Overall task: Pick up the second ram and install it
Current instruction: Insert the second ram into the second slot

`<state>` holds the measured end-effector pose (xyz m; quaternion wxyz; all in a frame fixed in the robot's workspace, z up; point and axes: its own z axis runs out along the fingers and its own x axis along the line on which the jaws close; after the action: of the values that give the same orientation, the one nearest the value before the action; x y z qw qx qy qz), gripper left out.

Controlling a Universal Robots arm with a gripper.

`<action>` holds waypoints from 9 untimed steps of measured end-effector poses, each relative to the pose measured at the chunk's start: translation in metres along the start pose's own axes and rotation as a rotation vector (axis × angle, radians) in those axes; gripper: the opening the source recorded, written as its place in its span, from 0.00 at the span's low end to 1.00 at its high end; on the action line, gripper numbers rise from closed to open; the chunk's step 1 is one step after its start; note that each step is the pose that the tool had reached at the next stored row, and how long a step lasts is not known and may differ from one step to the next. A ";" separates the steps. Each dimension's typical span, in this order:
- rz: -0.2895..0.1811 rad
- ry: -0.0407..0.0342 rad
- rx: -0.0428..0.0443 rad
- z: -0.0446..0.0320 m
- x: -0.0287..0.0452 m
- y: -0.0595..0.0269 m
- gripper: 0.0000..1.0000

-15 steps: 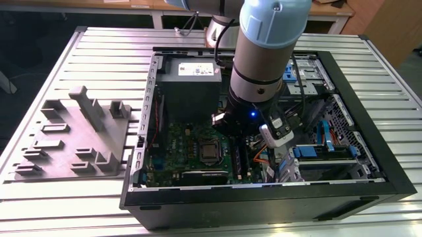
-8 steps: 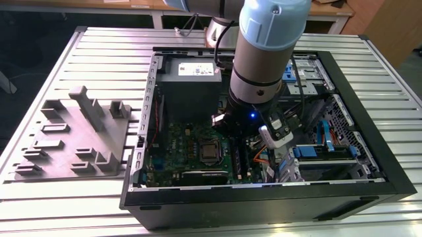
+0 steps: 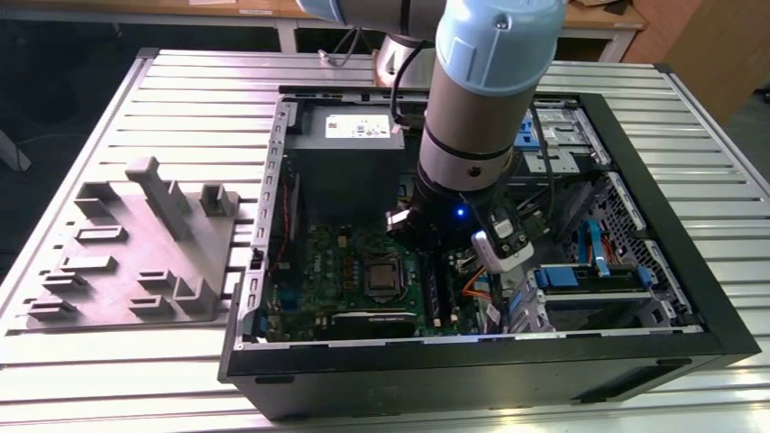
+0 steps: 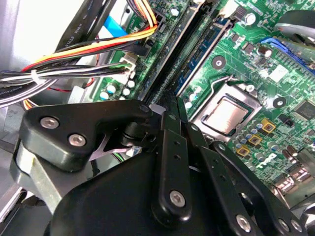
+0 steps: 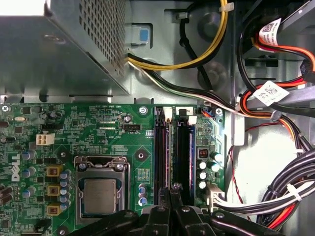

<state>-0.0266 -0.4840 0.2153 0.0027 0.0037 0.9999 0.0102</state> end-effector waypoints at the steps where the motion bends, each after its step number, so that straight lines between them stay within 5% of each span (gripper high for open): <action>1: 0.000 -0.0001 -0.0002 0.0001 0.0000 0.0000 0.11; 9: 0.000 -0.0001 -0.0002 0.0003 0.0000 0.0000 0.11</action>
<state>-0.0266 -0.4840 0.2150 0.0028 0.0037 0.9999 0.0103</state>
